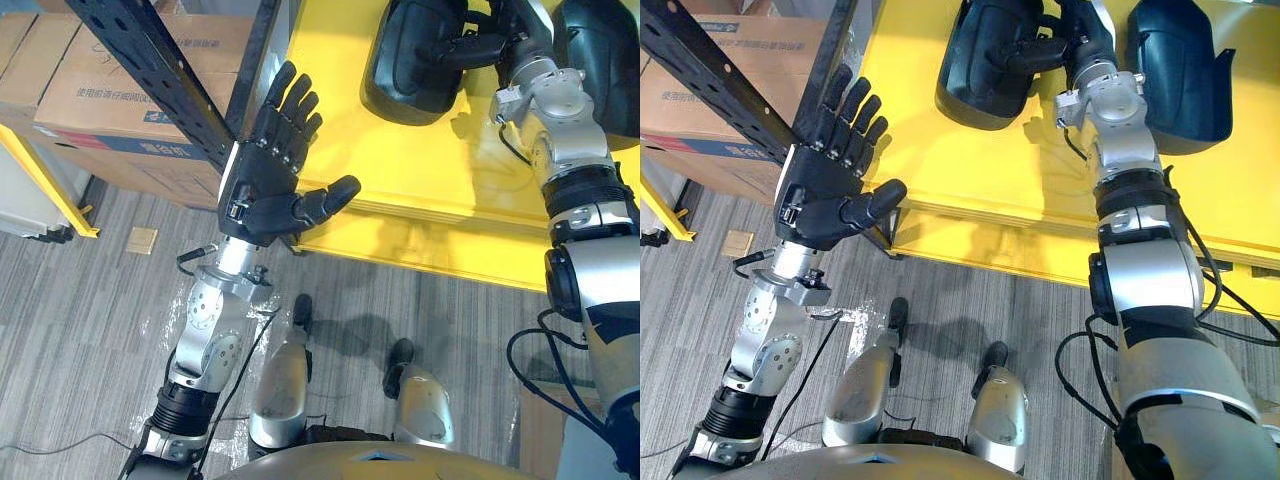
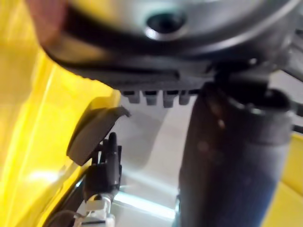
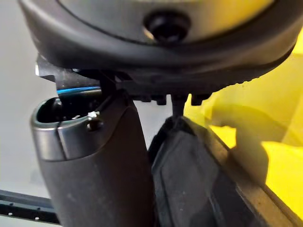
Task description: Walk over and take three plastic housings, then place them on the shelf
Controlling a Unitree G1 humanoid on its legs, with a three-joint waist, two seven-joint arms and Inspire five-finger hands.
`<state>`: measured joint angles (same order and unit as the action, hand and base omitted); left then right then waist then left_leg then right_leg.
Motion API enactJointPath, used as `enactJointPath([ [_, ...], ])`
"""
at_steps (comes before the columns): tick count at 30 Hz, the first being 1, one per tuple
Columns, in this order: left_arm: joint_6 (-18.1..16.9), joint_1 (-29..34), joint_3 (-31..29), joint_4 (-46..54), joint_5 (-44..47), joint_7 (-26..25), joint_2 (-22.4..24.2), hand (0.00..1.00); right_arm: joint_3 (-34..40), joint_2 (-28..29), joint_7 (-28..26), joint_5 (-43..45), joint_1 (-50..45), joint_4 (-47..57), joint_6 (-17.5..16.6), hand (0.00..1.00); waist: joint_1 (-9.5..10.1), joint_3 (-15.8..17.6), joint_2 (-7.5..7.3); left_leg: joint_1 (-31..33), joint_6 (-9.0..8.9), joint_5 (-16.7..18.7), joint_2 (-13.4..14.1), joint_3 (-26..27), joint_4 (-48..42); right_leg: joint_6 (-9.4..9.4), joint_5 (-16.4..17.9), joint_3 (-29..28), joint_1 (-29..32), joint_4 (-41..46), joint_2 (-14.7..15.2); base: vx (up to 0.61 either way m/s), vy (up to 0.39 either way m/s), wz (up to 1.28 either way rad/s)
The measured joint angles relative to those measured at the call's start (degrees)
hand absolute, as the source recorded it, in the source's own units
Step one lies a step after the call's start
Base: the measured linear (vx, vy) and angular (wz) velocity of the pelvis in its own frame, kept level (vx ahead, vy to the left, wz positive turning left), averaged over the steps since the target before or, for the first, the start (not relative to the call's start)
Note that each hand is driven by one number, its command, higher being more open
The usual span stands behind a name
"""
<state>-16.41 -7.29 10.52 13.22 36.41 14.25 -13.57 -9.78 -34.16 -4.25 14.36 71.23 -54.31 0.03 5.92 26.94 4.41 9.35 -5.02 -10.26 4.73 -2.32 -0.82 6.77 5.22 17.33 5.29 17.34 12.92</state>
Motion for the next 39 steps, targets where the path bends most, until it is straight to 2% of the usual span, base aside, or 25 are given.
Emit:
enactJointPath([
  [10,-0.1,3.5,0.5,0.0,1.3,1.4,-0.9,1.0,-0.6,-2.6,0.1,-0.5,0.4,4.3,0.0,1.0,-0.12,0.0,0.0,-1.9,-0.11,0.2,-0.1,0.4,0.3,-0.07,0.9,-0.4,-0.9,1.4,0.4,-0.01,-0.023,-0.02],
  [13,-0.1,3.7,0.5,0.1,1.4,1.9,-0.9,1.0,-0.6,-3.8,-2.4,-0.5,-1.3,9.7,-0.6,1.0,-0.23,0.0,0.0,-4.5,-0.12,0.3,0.1,1.0,1.0,0.04,0.9,-0.7,-3.2,0.5,0.1,-0.01,-0.031,-0.1],
  [16,-0.1,3.8,1.0,0.5,1.4,3.1,-0.9,1.0,-1.0,-3.7,-5.6,-0.4,-3.3,12.2,-1.8,1.0,-0.1,-0.2,-0.05,-6.0,-0.4,0.7,0.5,1.9,1.4,0.19,0.7,-1.6,-4.5,-0.5,-0.4,-0.02,-0.03,-0.17],
  [19,0.1,3.6,2.0,0.7,1.3,3.5,-1.0,1.0,-1.5,-3.5,-6.5,-0.6,-5.0,12.4,-1.9,1.0,-0.07,-0.2,-0.12,-6.1,-0.34,0.6,0.7,2.1,1.8,0.29,0.6,-1.7,-4.5,-0.8,-0.6,-0.02,-0.031,-0.04],
  [23,0.4,3.8,3.2,0.7,1.2,3.4,-1.1,1.0,-1.6,-1.5,-4.8,-4.5,-7.8,10.6,-1.2,1.0,0.04,-0.3,-0.24,-6.3,-0.23,0.2,0.8,2.0,2.1,0.25,0.5,-1.6,-4.6,-0.9,-0.8,0.01,-0.018,0.01],
  [26,0.4,3.8,3.2,0.7,1.2,2.5,-1.0,1.0,-1.7,-0.2,-0.9,-5.1,-7.8,7.1,0.6,1.0,0.13,-0.3,-0.23,-6.1,-0.24,0.2,0.8,1.9,2.1,0.24,0.5,-1.4,-4.6,-1.0,-0.8,0.0,-0.017,0.04],
  [30,0.4,3.8,3.7,0.6,1.2,0.8,-1.1,1.0,-1.4,0.2,3.8,-5.2,-7.8,4.6,0.8,1.0,0.15,-0.3,-0.21,-5.6,-0.26,0.2,0.7,1.4,2.2,0.21,0.5,-0.6,-4.6,-1.2,-0.6,0.0,-0.022,0.07],
  [39,0.3,3.9,4.6,0.6,1.2,-0.1,-1.0,1.0,-0.9,0.2,4.1,-5.1,-5.6,2.0,0.8,1.0,-0.05,-0.2,0.12,-4.6,-0.15,0.1,-0.4,0.4,2.1,0.38,1.1,0.3,-3.8,-0.1,0.5,0.0,-0.013,0.07],
])
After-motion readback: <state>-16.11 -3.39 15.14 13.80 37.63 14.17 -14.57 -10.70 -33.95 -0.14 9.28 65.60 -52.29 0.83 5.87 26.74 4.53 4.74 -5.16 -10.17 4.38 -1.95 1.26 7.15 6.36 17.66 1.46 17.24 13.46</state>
